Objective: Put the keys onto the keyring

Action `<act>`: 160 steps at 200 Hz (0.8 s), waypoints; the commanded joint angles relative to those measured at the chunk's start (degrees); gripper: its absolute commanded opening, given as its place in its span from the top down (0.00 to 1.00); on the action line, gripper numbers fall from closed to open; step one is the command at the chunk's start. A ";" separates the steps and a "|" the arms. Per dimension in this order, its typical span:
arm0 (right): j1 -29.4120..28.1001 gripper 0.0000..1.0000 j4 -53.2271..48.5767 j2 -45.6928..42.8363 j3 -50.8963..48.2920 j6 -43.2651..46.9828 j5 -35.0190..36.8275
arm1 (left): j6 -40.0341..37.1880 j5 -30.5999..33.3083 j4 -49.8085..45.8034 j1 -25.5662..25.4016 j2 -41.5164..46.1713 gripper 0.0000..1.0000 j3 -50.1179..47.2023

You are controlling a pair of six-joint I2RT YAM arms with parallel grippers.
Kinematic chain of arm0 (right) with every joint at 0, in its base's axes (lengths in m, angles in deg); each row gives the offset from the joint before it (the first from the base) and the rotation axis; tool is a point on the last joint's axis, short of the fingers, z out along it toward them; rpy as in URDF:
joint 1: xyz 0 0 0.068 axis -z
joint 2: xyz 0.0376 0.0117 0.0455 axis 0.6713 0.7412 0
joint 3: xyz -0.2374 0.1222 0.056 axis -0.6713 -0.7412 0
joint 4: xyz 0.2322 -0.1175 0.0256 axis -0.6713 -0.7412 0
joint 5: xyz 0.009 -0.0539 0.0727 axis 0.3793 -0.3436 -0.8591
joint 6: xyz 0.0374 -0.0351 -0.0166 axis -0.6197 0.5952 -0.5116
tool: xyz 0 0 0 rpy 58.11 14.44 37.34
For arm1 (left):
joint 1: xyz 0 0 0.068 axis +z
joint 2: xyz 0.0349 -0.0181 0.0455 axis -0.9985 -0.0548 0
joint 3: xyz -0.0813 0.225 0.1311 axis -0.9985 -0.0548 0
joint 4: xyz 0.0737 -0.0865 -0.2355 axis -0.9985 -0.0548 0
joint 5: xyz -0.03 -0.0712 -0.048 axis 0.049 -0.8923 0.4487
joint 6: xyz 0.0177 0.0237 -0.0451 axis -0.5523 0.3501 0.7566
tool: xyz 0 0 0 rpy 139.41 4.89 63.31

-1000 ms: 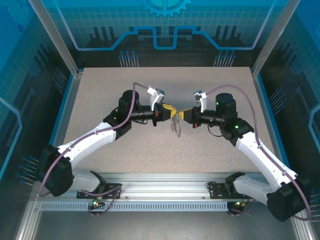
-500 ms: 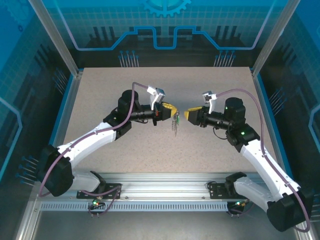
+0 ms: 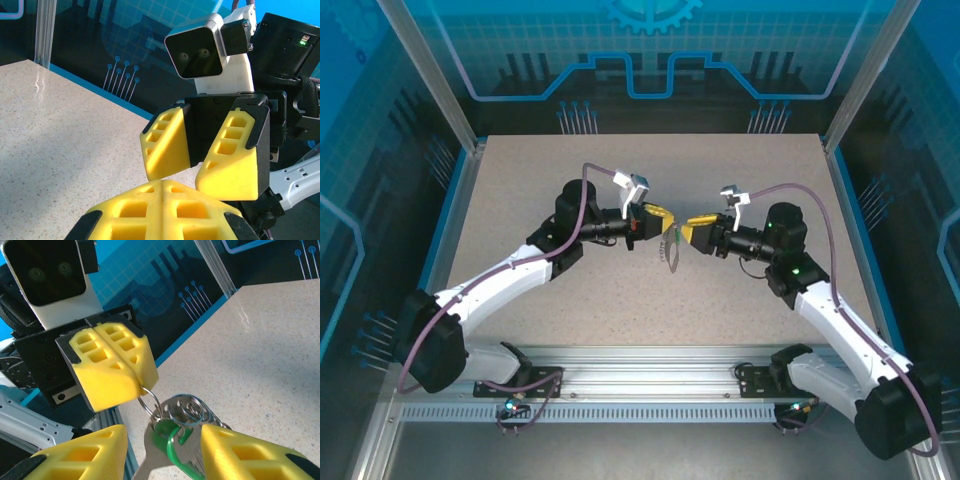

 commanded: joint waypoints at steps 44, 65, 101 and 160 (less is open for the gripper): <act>-2.02 0.60 6.80 4.16 1.79 -0.72 0.79 | 0.61 -1.45 3.26 -0.06 0.35 1.00 0.94; -2.38 0.63 7.79 4.89 2.03 -0.96 0.98 | 0.56 -1.54 3.26 -0.09 0.35 1.00 0.99; -2.86 0.71 8.85 5.58 2.32 -1.13 1.26 | 0.56 -1.72 2.98 -0.10 0.48 1.00 0.90; -3.08 1.00 8.95 5.53 2.73 -0.99 0.81 | 0.67 -2.06 2.70 -0.12 0.47 1.00 0.76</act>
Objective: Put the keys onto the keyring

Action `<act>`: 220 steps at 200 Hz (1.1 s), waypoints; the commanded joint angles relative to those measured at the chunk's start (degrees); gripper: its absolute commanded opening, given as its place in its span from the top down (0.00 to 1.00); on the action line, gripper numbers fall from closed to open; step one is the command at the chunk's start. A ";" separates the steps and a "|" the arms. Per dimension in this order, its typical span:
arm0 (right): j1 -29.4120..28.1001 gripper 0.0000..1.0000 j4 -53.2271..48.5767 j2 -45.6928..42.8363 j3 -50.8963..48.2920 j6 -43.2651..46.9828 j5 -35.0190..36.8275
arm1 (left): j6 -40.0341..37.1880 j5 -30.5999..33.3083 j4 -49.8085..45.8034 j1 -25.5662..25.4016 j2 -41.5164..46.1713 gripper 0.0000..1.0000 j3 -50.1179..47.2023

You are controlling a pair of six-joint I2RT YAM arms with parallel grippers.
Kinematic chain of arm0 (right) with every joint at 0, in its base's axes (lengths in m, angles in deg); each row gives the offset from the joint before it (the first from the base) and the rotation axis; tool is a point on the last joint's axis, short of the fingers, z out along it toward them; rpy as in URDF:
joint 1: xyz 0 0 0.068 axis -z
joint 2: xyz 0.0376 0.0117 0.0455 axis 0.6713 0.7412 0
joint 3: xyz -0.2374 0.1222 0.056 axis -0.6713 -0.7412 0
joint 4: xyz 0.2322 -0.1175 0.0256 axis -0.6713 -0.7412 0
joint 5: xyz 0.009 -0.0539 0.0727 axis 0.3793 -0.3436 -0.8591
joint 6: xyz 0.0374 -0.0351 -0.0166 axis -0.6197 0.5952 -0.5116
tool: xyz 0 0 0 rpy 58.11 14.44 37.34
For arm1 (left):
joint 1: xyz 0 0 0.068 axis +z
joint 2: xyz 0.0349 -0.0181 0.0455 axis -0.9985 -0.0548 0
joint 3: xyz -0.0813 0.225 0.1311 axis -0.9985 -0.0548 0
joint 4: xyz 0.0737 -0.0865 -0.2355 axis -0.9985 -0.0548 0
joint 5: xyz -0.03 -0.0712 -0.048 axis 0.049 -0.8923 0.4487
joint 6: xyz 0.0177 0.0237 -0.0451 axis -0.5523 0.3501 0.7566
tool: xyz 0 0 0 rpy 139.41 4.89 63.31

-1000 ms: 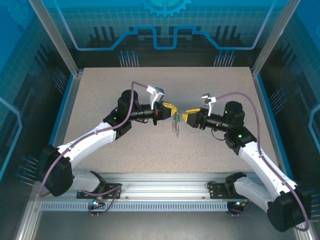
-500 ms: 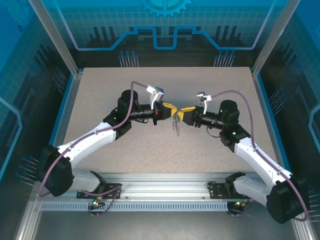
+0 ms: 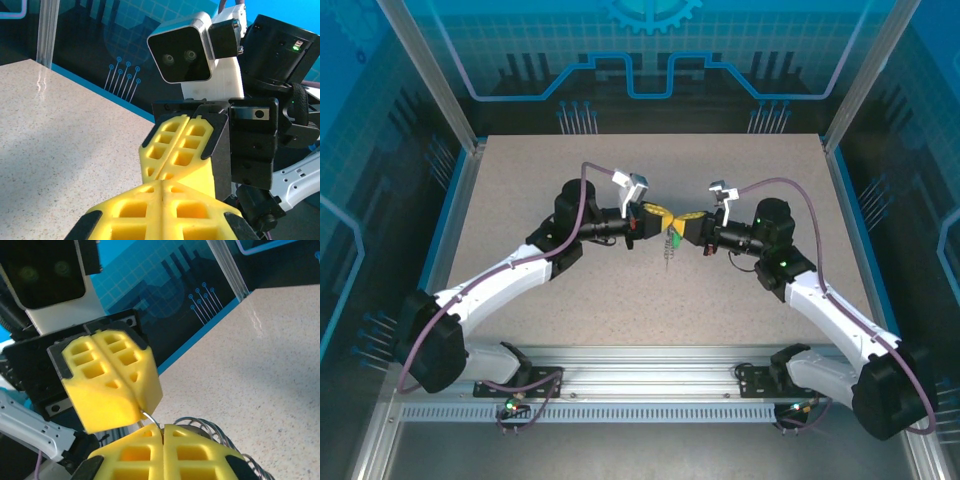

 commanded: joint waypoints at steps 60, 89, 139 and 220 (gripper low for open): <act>0.79 1.00 -7.00 -0.10 4.94 3.21 0.82 | 1.58 -0.41 -1.59 -0.34 0.75 0.91 2.40; 2.36 1.00 -13.30 0.33 7.40 5.66 -0.41 | 3.45 -0.29 -5.25 -0.23 1.13 0.57 4.81; 3.90 1.00 -22.44 3.67 13.54 10.43 -2.77 | 6.38 -1.30 -12.60 1.18 3.55 0.39 7.18; 4.48 1.00 -43.85 11.17 27.37 22.29 -3.90 | 2.95 -10.31 -20.33 7.88 -4.01 0.34 13.94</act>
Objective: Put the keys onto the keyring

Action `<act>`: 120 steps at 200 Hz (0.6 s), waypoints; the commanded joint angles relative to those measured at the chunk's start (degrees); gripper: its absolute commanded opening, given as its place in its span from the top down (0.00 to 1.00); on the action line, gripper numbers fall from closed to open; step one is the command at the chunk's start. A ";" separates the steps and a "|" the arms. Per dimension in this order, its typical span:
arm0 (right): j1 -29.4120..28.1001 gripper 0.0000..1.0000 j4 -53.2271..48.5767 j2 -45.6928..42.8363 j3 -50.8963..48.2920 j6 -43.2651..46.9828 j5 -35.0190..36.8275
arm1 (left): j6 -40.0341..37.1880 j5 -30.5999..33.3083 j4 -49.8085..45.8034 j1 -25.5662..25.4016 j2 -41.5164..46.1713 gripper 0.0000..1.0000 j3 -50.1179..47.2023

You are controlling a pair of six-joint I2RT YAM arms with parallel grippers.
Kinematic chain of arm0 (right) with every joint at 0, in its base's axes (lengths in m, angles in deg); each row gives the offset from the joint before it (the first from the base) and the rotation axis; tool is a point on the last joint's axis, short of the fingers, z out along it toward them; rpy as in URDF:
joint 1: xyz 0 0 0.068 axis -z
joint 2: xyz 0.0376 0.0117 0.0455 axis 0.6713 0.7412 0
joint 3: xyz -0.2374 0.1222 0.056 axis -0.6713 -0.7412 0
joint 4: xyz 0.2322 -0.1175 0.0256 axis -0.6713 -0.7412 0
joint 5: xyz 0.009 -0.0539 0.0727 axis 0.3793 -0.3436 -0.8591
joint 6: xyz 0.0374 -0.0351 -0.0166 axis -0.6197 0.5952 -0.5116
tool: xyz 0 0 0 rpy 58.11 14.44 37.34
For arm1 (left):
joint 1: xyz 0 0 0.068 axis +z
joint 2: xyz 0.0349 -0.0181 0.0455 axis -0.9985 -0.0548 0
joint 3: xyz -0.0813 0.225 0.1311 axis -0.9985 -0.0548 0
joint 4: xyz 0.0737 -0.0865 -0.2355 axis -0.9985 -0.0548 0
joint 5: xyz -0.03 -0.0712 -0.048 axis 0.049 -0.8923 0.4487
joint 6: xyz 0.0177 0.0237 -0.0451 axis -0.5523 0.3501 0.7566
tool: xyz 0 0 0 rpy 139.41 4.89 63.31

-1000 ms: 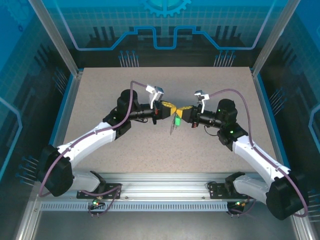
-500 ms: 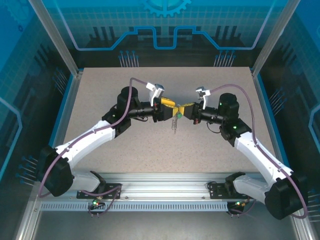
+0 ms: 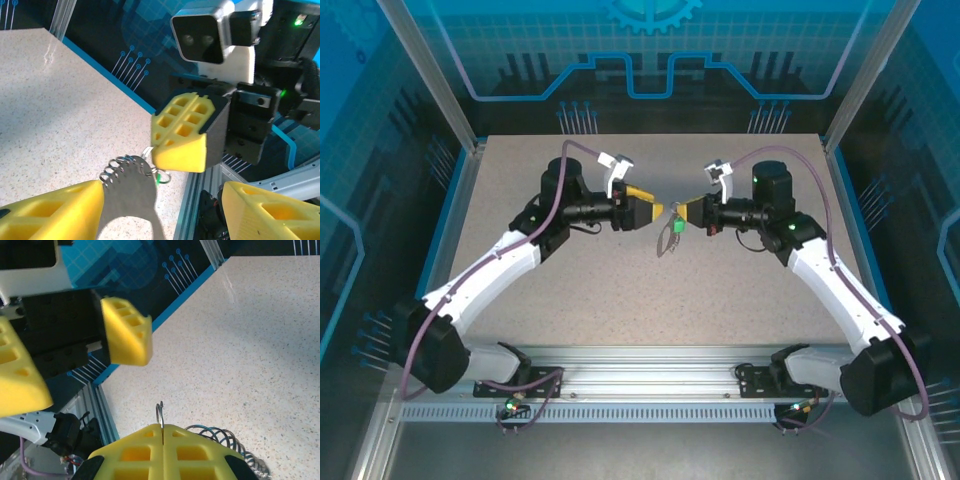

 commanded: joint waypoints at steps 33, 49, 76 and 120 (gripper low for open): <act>0.99 1.00 -14.17 5.97 9.29 9.26 -3.29 | -10.85 -5.66 -13.46 0.88 -6.46 0.38 9.33; 1.01 1.00 -16.03 7.42 10.87 10.79 -3.76 | -14.57 -6.01 -17.23 0.97 -7.87 0.41 11.02; 0.99 1.00 -19.21 9.45 13.27 13.64 -4.36 | -18.60 -6.79 -20.95 1.36 -9.75 0.44 12.79; 0.99 1.00 -21.87 11.60 15.29 16.66 -6.16 | -22.48 -8.40 -25.11 2.24 -12.32 0.49 15.39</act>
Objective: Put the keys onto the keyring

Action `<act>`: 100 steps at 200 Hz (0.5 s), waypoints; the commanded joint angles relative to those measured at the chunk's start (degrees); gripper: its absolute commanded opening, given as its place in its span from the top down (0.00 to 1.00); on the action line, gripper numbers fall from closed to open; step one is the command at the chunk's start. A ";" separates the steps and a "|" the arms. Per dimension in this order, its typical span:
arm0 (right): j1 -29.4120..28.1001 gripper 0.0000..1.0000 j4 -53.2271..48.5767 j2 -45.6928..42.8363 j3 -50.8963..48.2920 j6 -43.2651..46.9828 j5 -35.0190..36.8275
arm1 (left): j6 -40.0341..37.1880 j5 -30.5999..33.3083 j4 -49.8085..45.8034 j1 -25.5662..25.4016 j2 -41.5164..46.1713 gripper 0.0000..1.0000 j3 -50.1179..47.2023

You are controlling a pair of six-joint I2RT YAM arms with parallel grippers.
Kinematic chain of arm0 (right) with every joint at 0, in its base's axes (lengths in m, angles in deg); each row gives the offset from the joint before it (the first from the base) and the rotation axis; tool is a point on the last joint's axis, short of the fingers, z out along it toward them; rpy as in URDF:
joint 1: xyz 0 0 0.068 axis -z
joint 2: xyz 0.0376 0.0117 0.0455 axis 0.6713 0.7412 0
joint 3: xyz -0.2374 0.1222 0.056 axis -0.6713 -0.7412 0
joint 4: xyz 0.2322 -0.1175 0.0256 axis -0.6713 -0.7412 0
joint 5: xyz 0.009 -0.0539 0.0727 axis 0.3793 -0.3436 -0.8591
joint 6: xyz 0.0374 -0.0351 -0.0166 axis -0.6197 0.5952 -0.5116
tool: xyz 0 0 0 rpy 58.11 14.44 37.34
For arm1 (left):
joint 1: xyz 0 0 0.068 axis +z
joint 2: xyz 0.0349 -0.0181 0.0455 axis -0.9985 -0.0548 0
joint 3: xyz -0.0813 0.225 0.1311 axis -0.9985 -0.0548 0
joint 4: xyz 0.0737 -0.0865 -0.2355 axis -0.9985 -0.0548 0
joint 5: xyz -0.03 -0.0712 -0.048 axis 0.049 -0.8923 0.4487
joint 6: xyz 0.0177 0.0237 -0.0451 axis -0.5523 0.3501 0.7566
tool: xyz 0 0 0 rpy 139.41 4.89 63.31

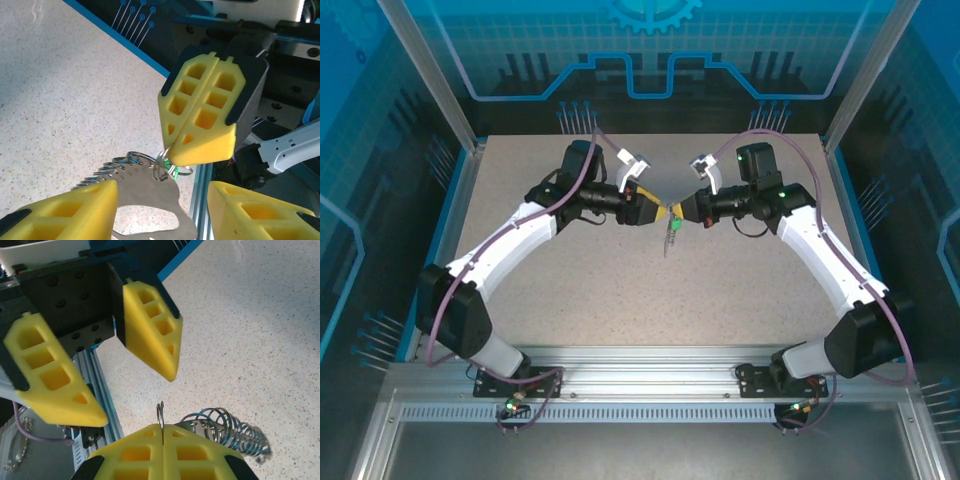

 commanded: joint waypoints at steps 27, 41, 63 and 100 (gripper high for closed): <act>0.64 1.00 -3.80 1.81 3.21 3.97 -4.56 | -5.08 -4.66 -4.38 1.20 -2.02 0.48 3.11; 0.64 1.00 -4.15 2.28 3.65 4.34 -5.14 | -5.25 -5.45 -4.15 1.30 -2.20 0.48 3.29; 0.67 1.00 -4.33 2.75 4.18 4.55 -5.55 | -5.34 -6.44 -4.00 1.37 -2.53 0.48 3.50; 0.55 1.00 -4.02 3.16 4.54 4.41 -6.05 | -4.64 -7.75 -3.00 1.37 -3.27 0.48 3.61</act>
